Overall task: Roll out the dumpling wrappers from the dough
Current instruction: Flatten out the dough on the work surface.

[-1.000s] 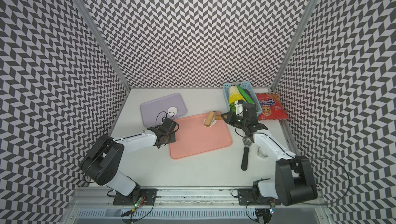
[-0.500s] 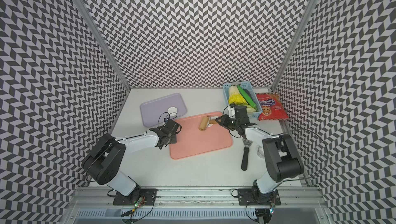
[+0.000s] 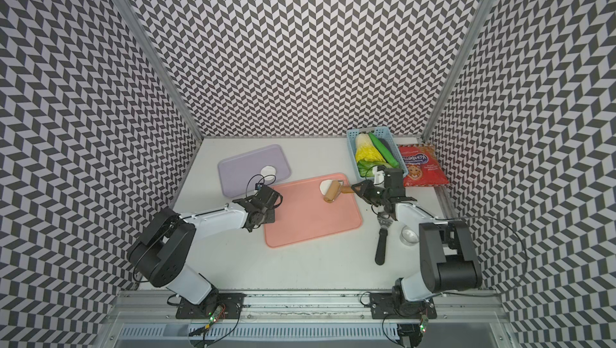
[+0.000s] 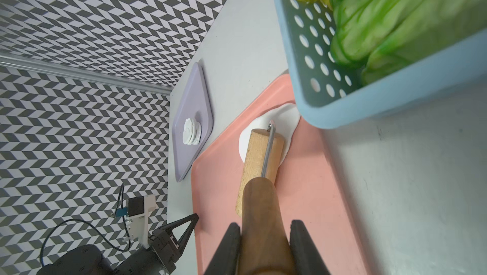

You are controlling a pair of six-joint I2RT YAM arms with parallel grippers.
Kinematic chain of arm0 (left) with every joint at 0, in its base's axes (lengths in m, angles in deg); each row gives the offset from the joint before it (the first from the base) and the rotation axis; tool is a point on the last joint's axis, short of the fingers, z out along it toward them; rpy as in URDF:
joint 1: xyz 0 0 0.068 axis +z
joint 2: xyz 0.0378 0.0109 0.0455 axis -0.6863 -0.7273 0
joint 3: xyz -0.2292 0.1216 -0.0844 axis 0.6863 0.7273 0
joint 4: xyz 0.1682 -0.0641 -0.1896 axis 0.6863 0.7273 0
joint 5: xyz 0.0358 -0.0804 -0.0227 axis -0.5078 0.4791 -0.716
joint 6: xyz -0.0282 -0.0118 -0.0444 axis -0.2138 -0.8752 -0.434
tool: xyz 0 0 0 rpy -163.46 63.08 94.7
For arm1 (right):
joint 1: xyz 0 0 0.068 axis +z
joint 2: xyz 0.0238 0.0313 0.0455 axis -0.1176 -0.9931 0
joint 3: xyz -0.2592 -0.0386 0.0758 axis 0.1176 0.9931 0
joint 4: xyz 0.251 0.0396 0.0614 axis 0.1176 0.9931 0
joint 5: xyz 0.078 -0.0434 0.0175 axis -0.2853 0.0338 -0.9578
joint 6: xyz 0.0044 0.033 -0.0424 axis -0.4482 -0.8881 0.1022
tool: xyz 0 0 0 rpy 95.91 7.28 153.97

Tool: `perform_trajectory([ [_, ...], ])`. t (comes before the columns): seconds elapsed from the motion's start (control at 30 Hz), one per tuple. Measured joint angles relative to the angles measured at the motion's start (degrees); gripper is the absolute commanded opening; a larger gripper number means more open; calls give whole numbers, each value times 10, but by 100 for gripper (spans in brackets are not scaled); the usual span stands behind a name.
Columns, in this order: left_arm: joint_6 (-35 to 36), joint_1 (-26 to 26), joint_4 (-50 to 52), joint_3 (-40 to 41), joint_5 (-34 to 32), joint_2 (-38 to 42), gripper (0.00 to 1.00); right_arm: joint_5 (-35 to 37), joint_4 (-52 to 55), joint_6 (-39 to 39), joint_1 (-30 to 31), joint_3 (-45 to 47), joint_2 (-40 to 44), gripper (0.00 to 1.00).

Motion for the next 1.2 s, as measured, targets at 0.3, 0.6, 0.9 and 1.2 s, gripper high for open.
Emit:
perform_trajectory([
  [0.3, -1, -3, 0, 0, -4, 0, 0, 43, -37, -2, 55, -43, -55, 0],
  [0.6, -3, -3, 0, 0, -4, 0, 0, 45, -51, -18, 60, -16, -29, 0],
  [0.9, -3, -3, 1, 0, -4, 0, 0, 84, 84, -16, 58, -30, 49, 0],
  [1.2, -2, -3, 1, 0, -4, 0, 0, 83, 107, -39, 58, -118, 44, 0],
])
